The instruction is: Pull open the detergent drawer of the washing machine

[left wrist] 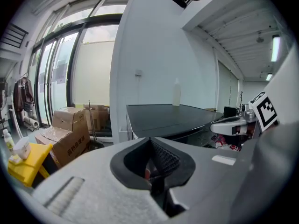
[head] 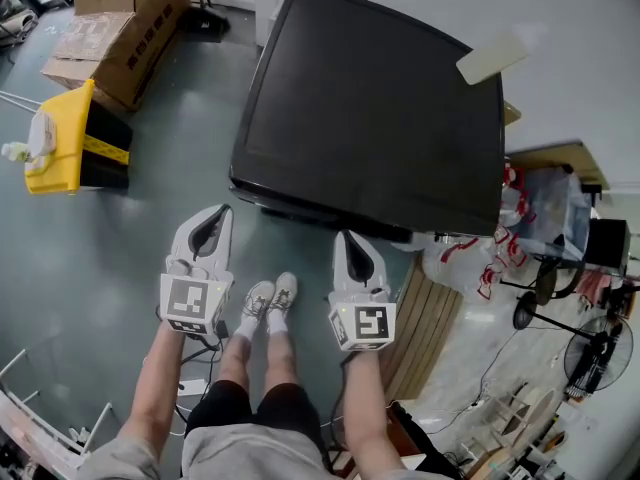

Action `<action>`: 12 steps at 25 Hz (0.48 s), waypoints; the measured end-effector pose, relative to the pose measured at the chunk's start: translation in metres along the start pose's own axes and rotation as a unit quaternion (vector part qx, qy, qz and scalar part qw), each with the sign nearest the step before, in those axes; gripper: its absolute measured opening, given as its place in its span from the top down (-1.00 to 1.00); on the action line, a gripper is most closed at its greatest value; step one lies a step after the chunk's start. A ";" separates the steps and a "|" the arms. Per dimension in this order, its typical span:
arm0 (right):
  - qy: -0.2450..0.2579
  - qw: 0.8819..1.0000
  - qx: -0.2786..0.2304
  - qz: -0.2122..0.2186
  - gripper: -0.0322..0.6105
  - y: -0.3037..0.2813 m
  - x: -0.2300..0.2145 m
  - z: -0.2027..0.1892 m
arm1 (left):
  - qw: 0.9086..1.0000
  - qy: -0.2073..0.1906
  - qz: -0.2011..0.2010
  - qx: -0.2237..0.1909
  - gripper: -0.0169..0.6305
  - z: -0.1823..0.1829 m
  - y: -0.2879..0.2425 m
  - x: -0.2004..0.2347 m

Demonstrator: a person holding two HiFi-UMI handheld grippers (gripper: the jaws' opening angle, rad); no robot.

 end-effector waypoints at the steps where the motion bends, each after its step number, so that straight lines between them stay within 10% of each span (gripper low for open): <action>1: -0.001 1.000 0.001 0.006 0.89 -0.002 0.001 -0.003 | 1.000 0.001 -0.001 0.000 0.91 -0.003 -0.002 0.001; 6: -0.001 0.999 0.009 0.048 0.64 -0.009 0.006 -0.012 | 1.000 0.012 -0.004 -0.016 0.87 -0.009 -0.007 0.002; 8: -0.001 0.998 0.013 0.058 0.48 -0.013 0.006 -0.016 | 0.999 0.022 -0.044 -0.018 0.39 -0.013 -0.012 -0.004; 12: 0.001 0.996 0.017 0.082 0.24 -0.021 0.009 -0.021 | 0.996 0.013 -0.091 -0.013 0.16 -0.020 -0.021 -0.007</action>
Point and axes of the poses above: the fingertips, and each gripper's own axes: y backward along the fingers, x to its left, z out of its top, the point moved 1 cm from there along y, backward along the fingers, and after that the axes turned 1 degree about -x, right-handed, at the moved point
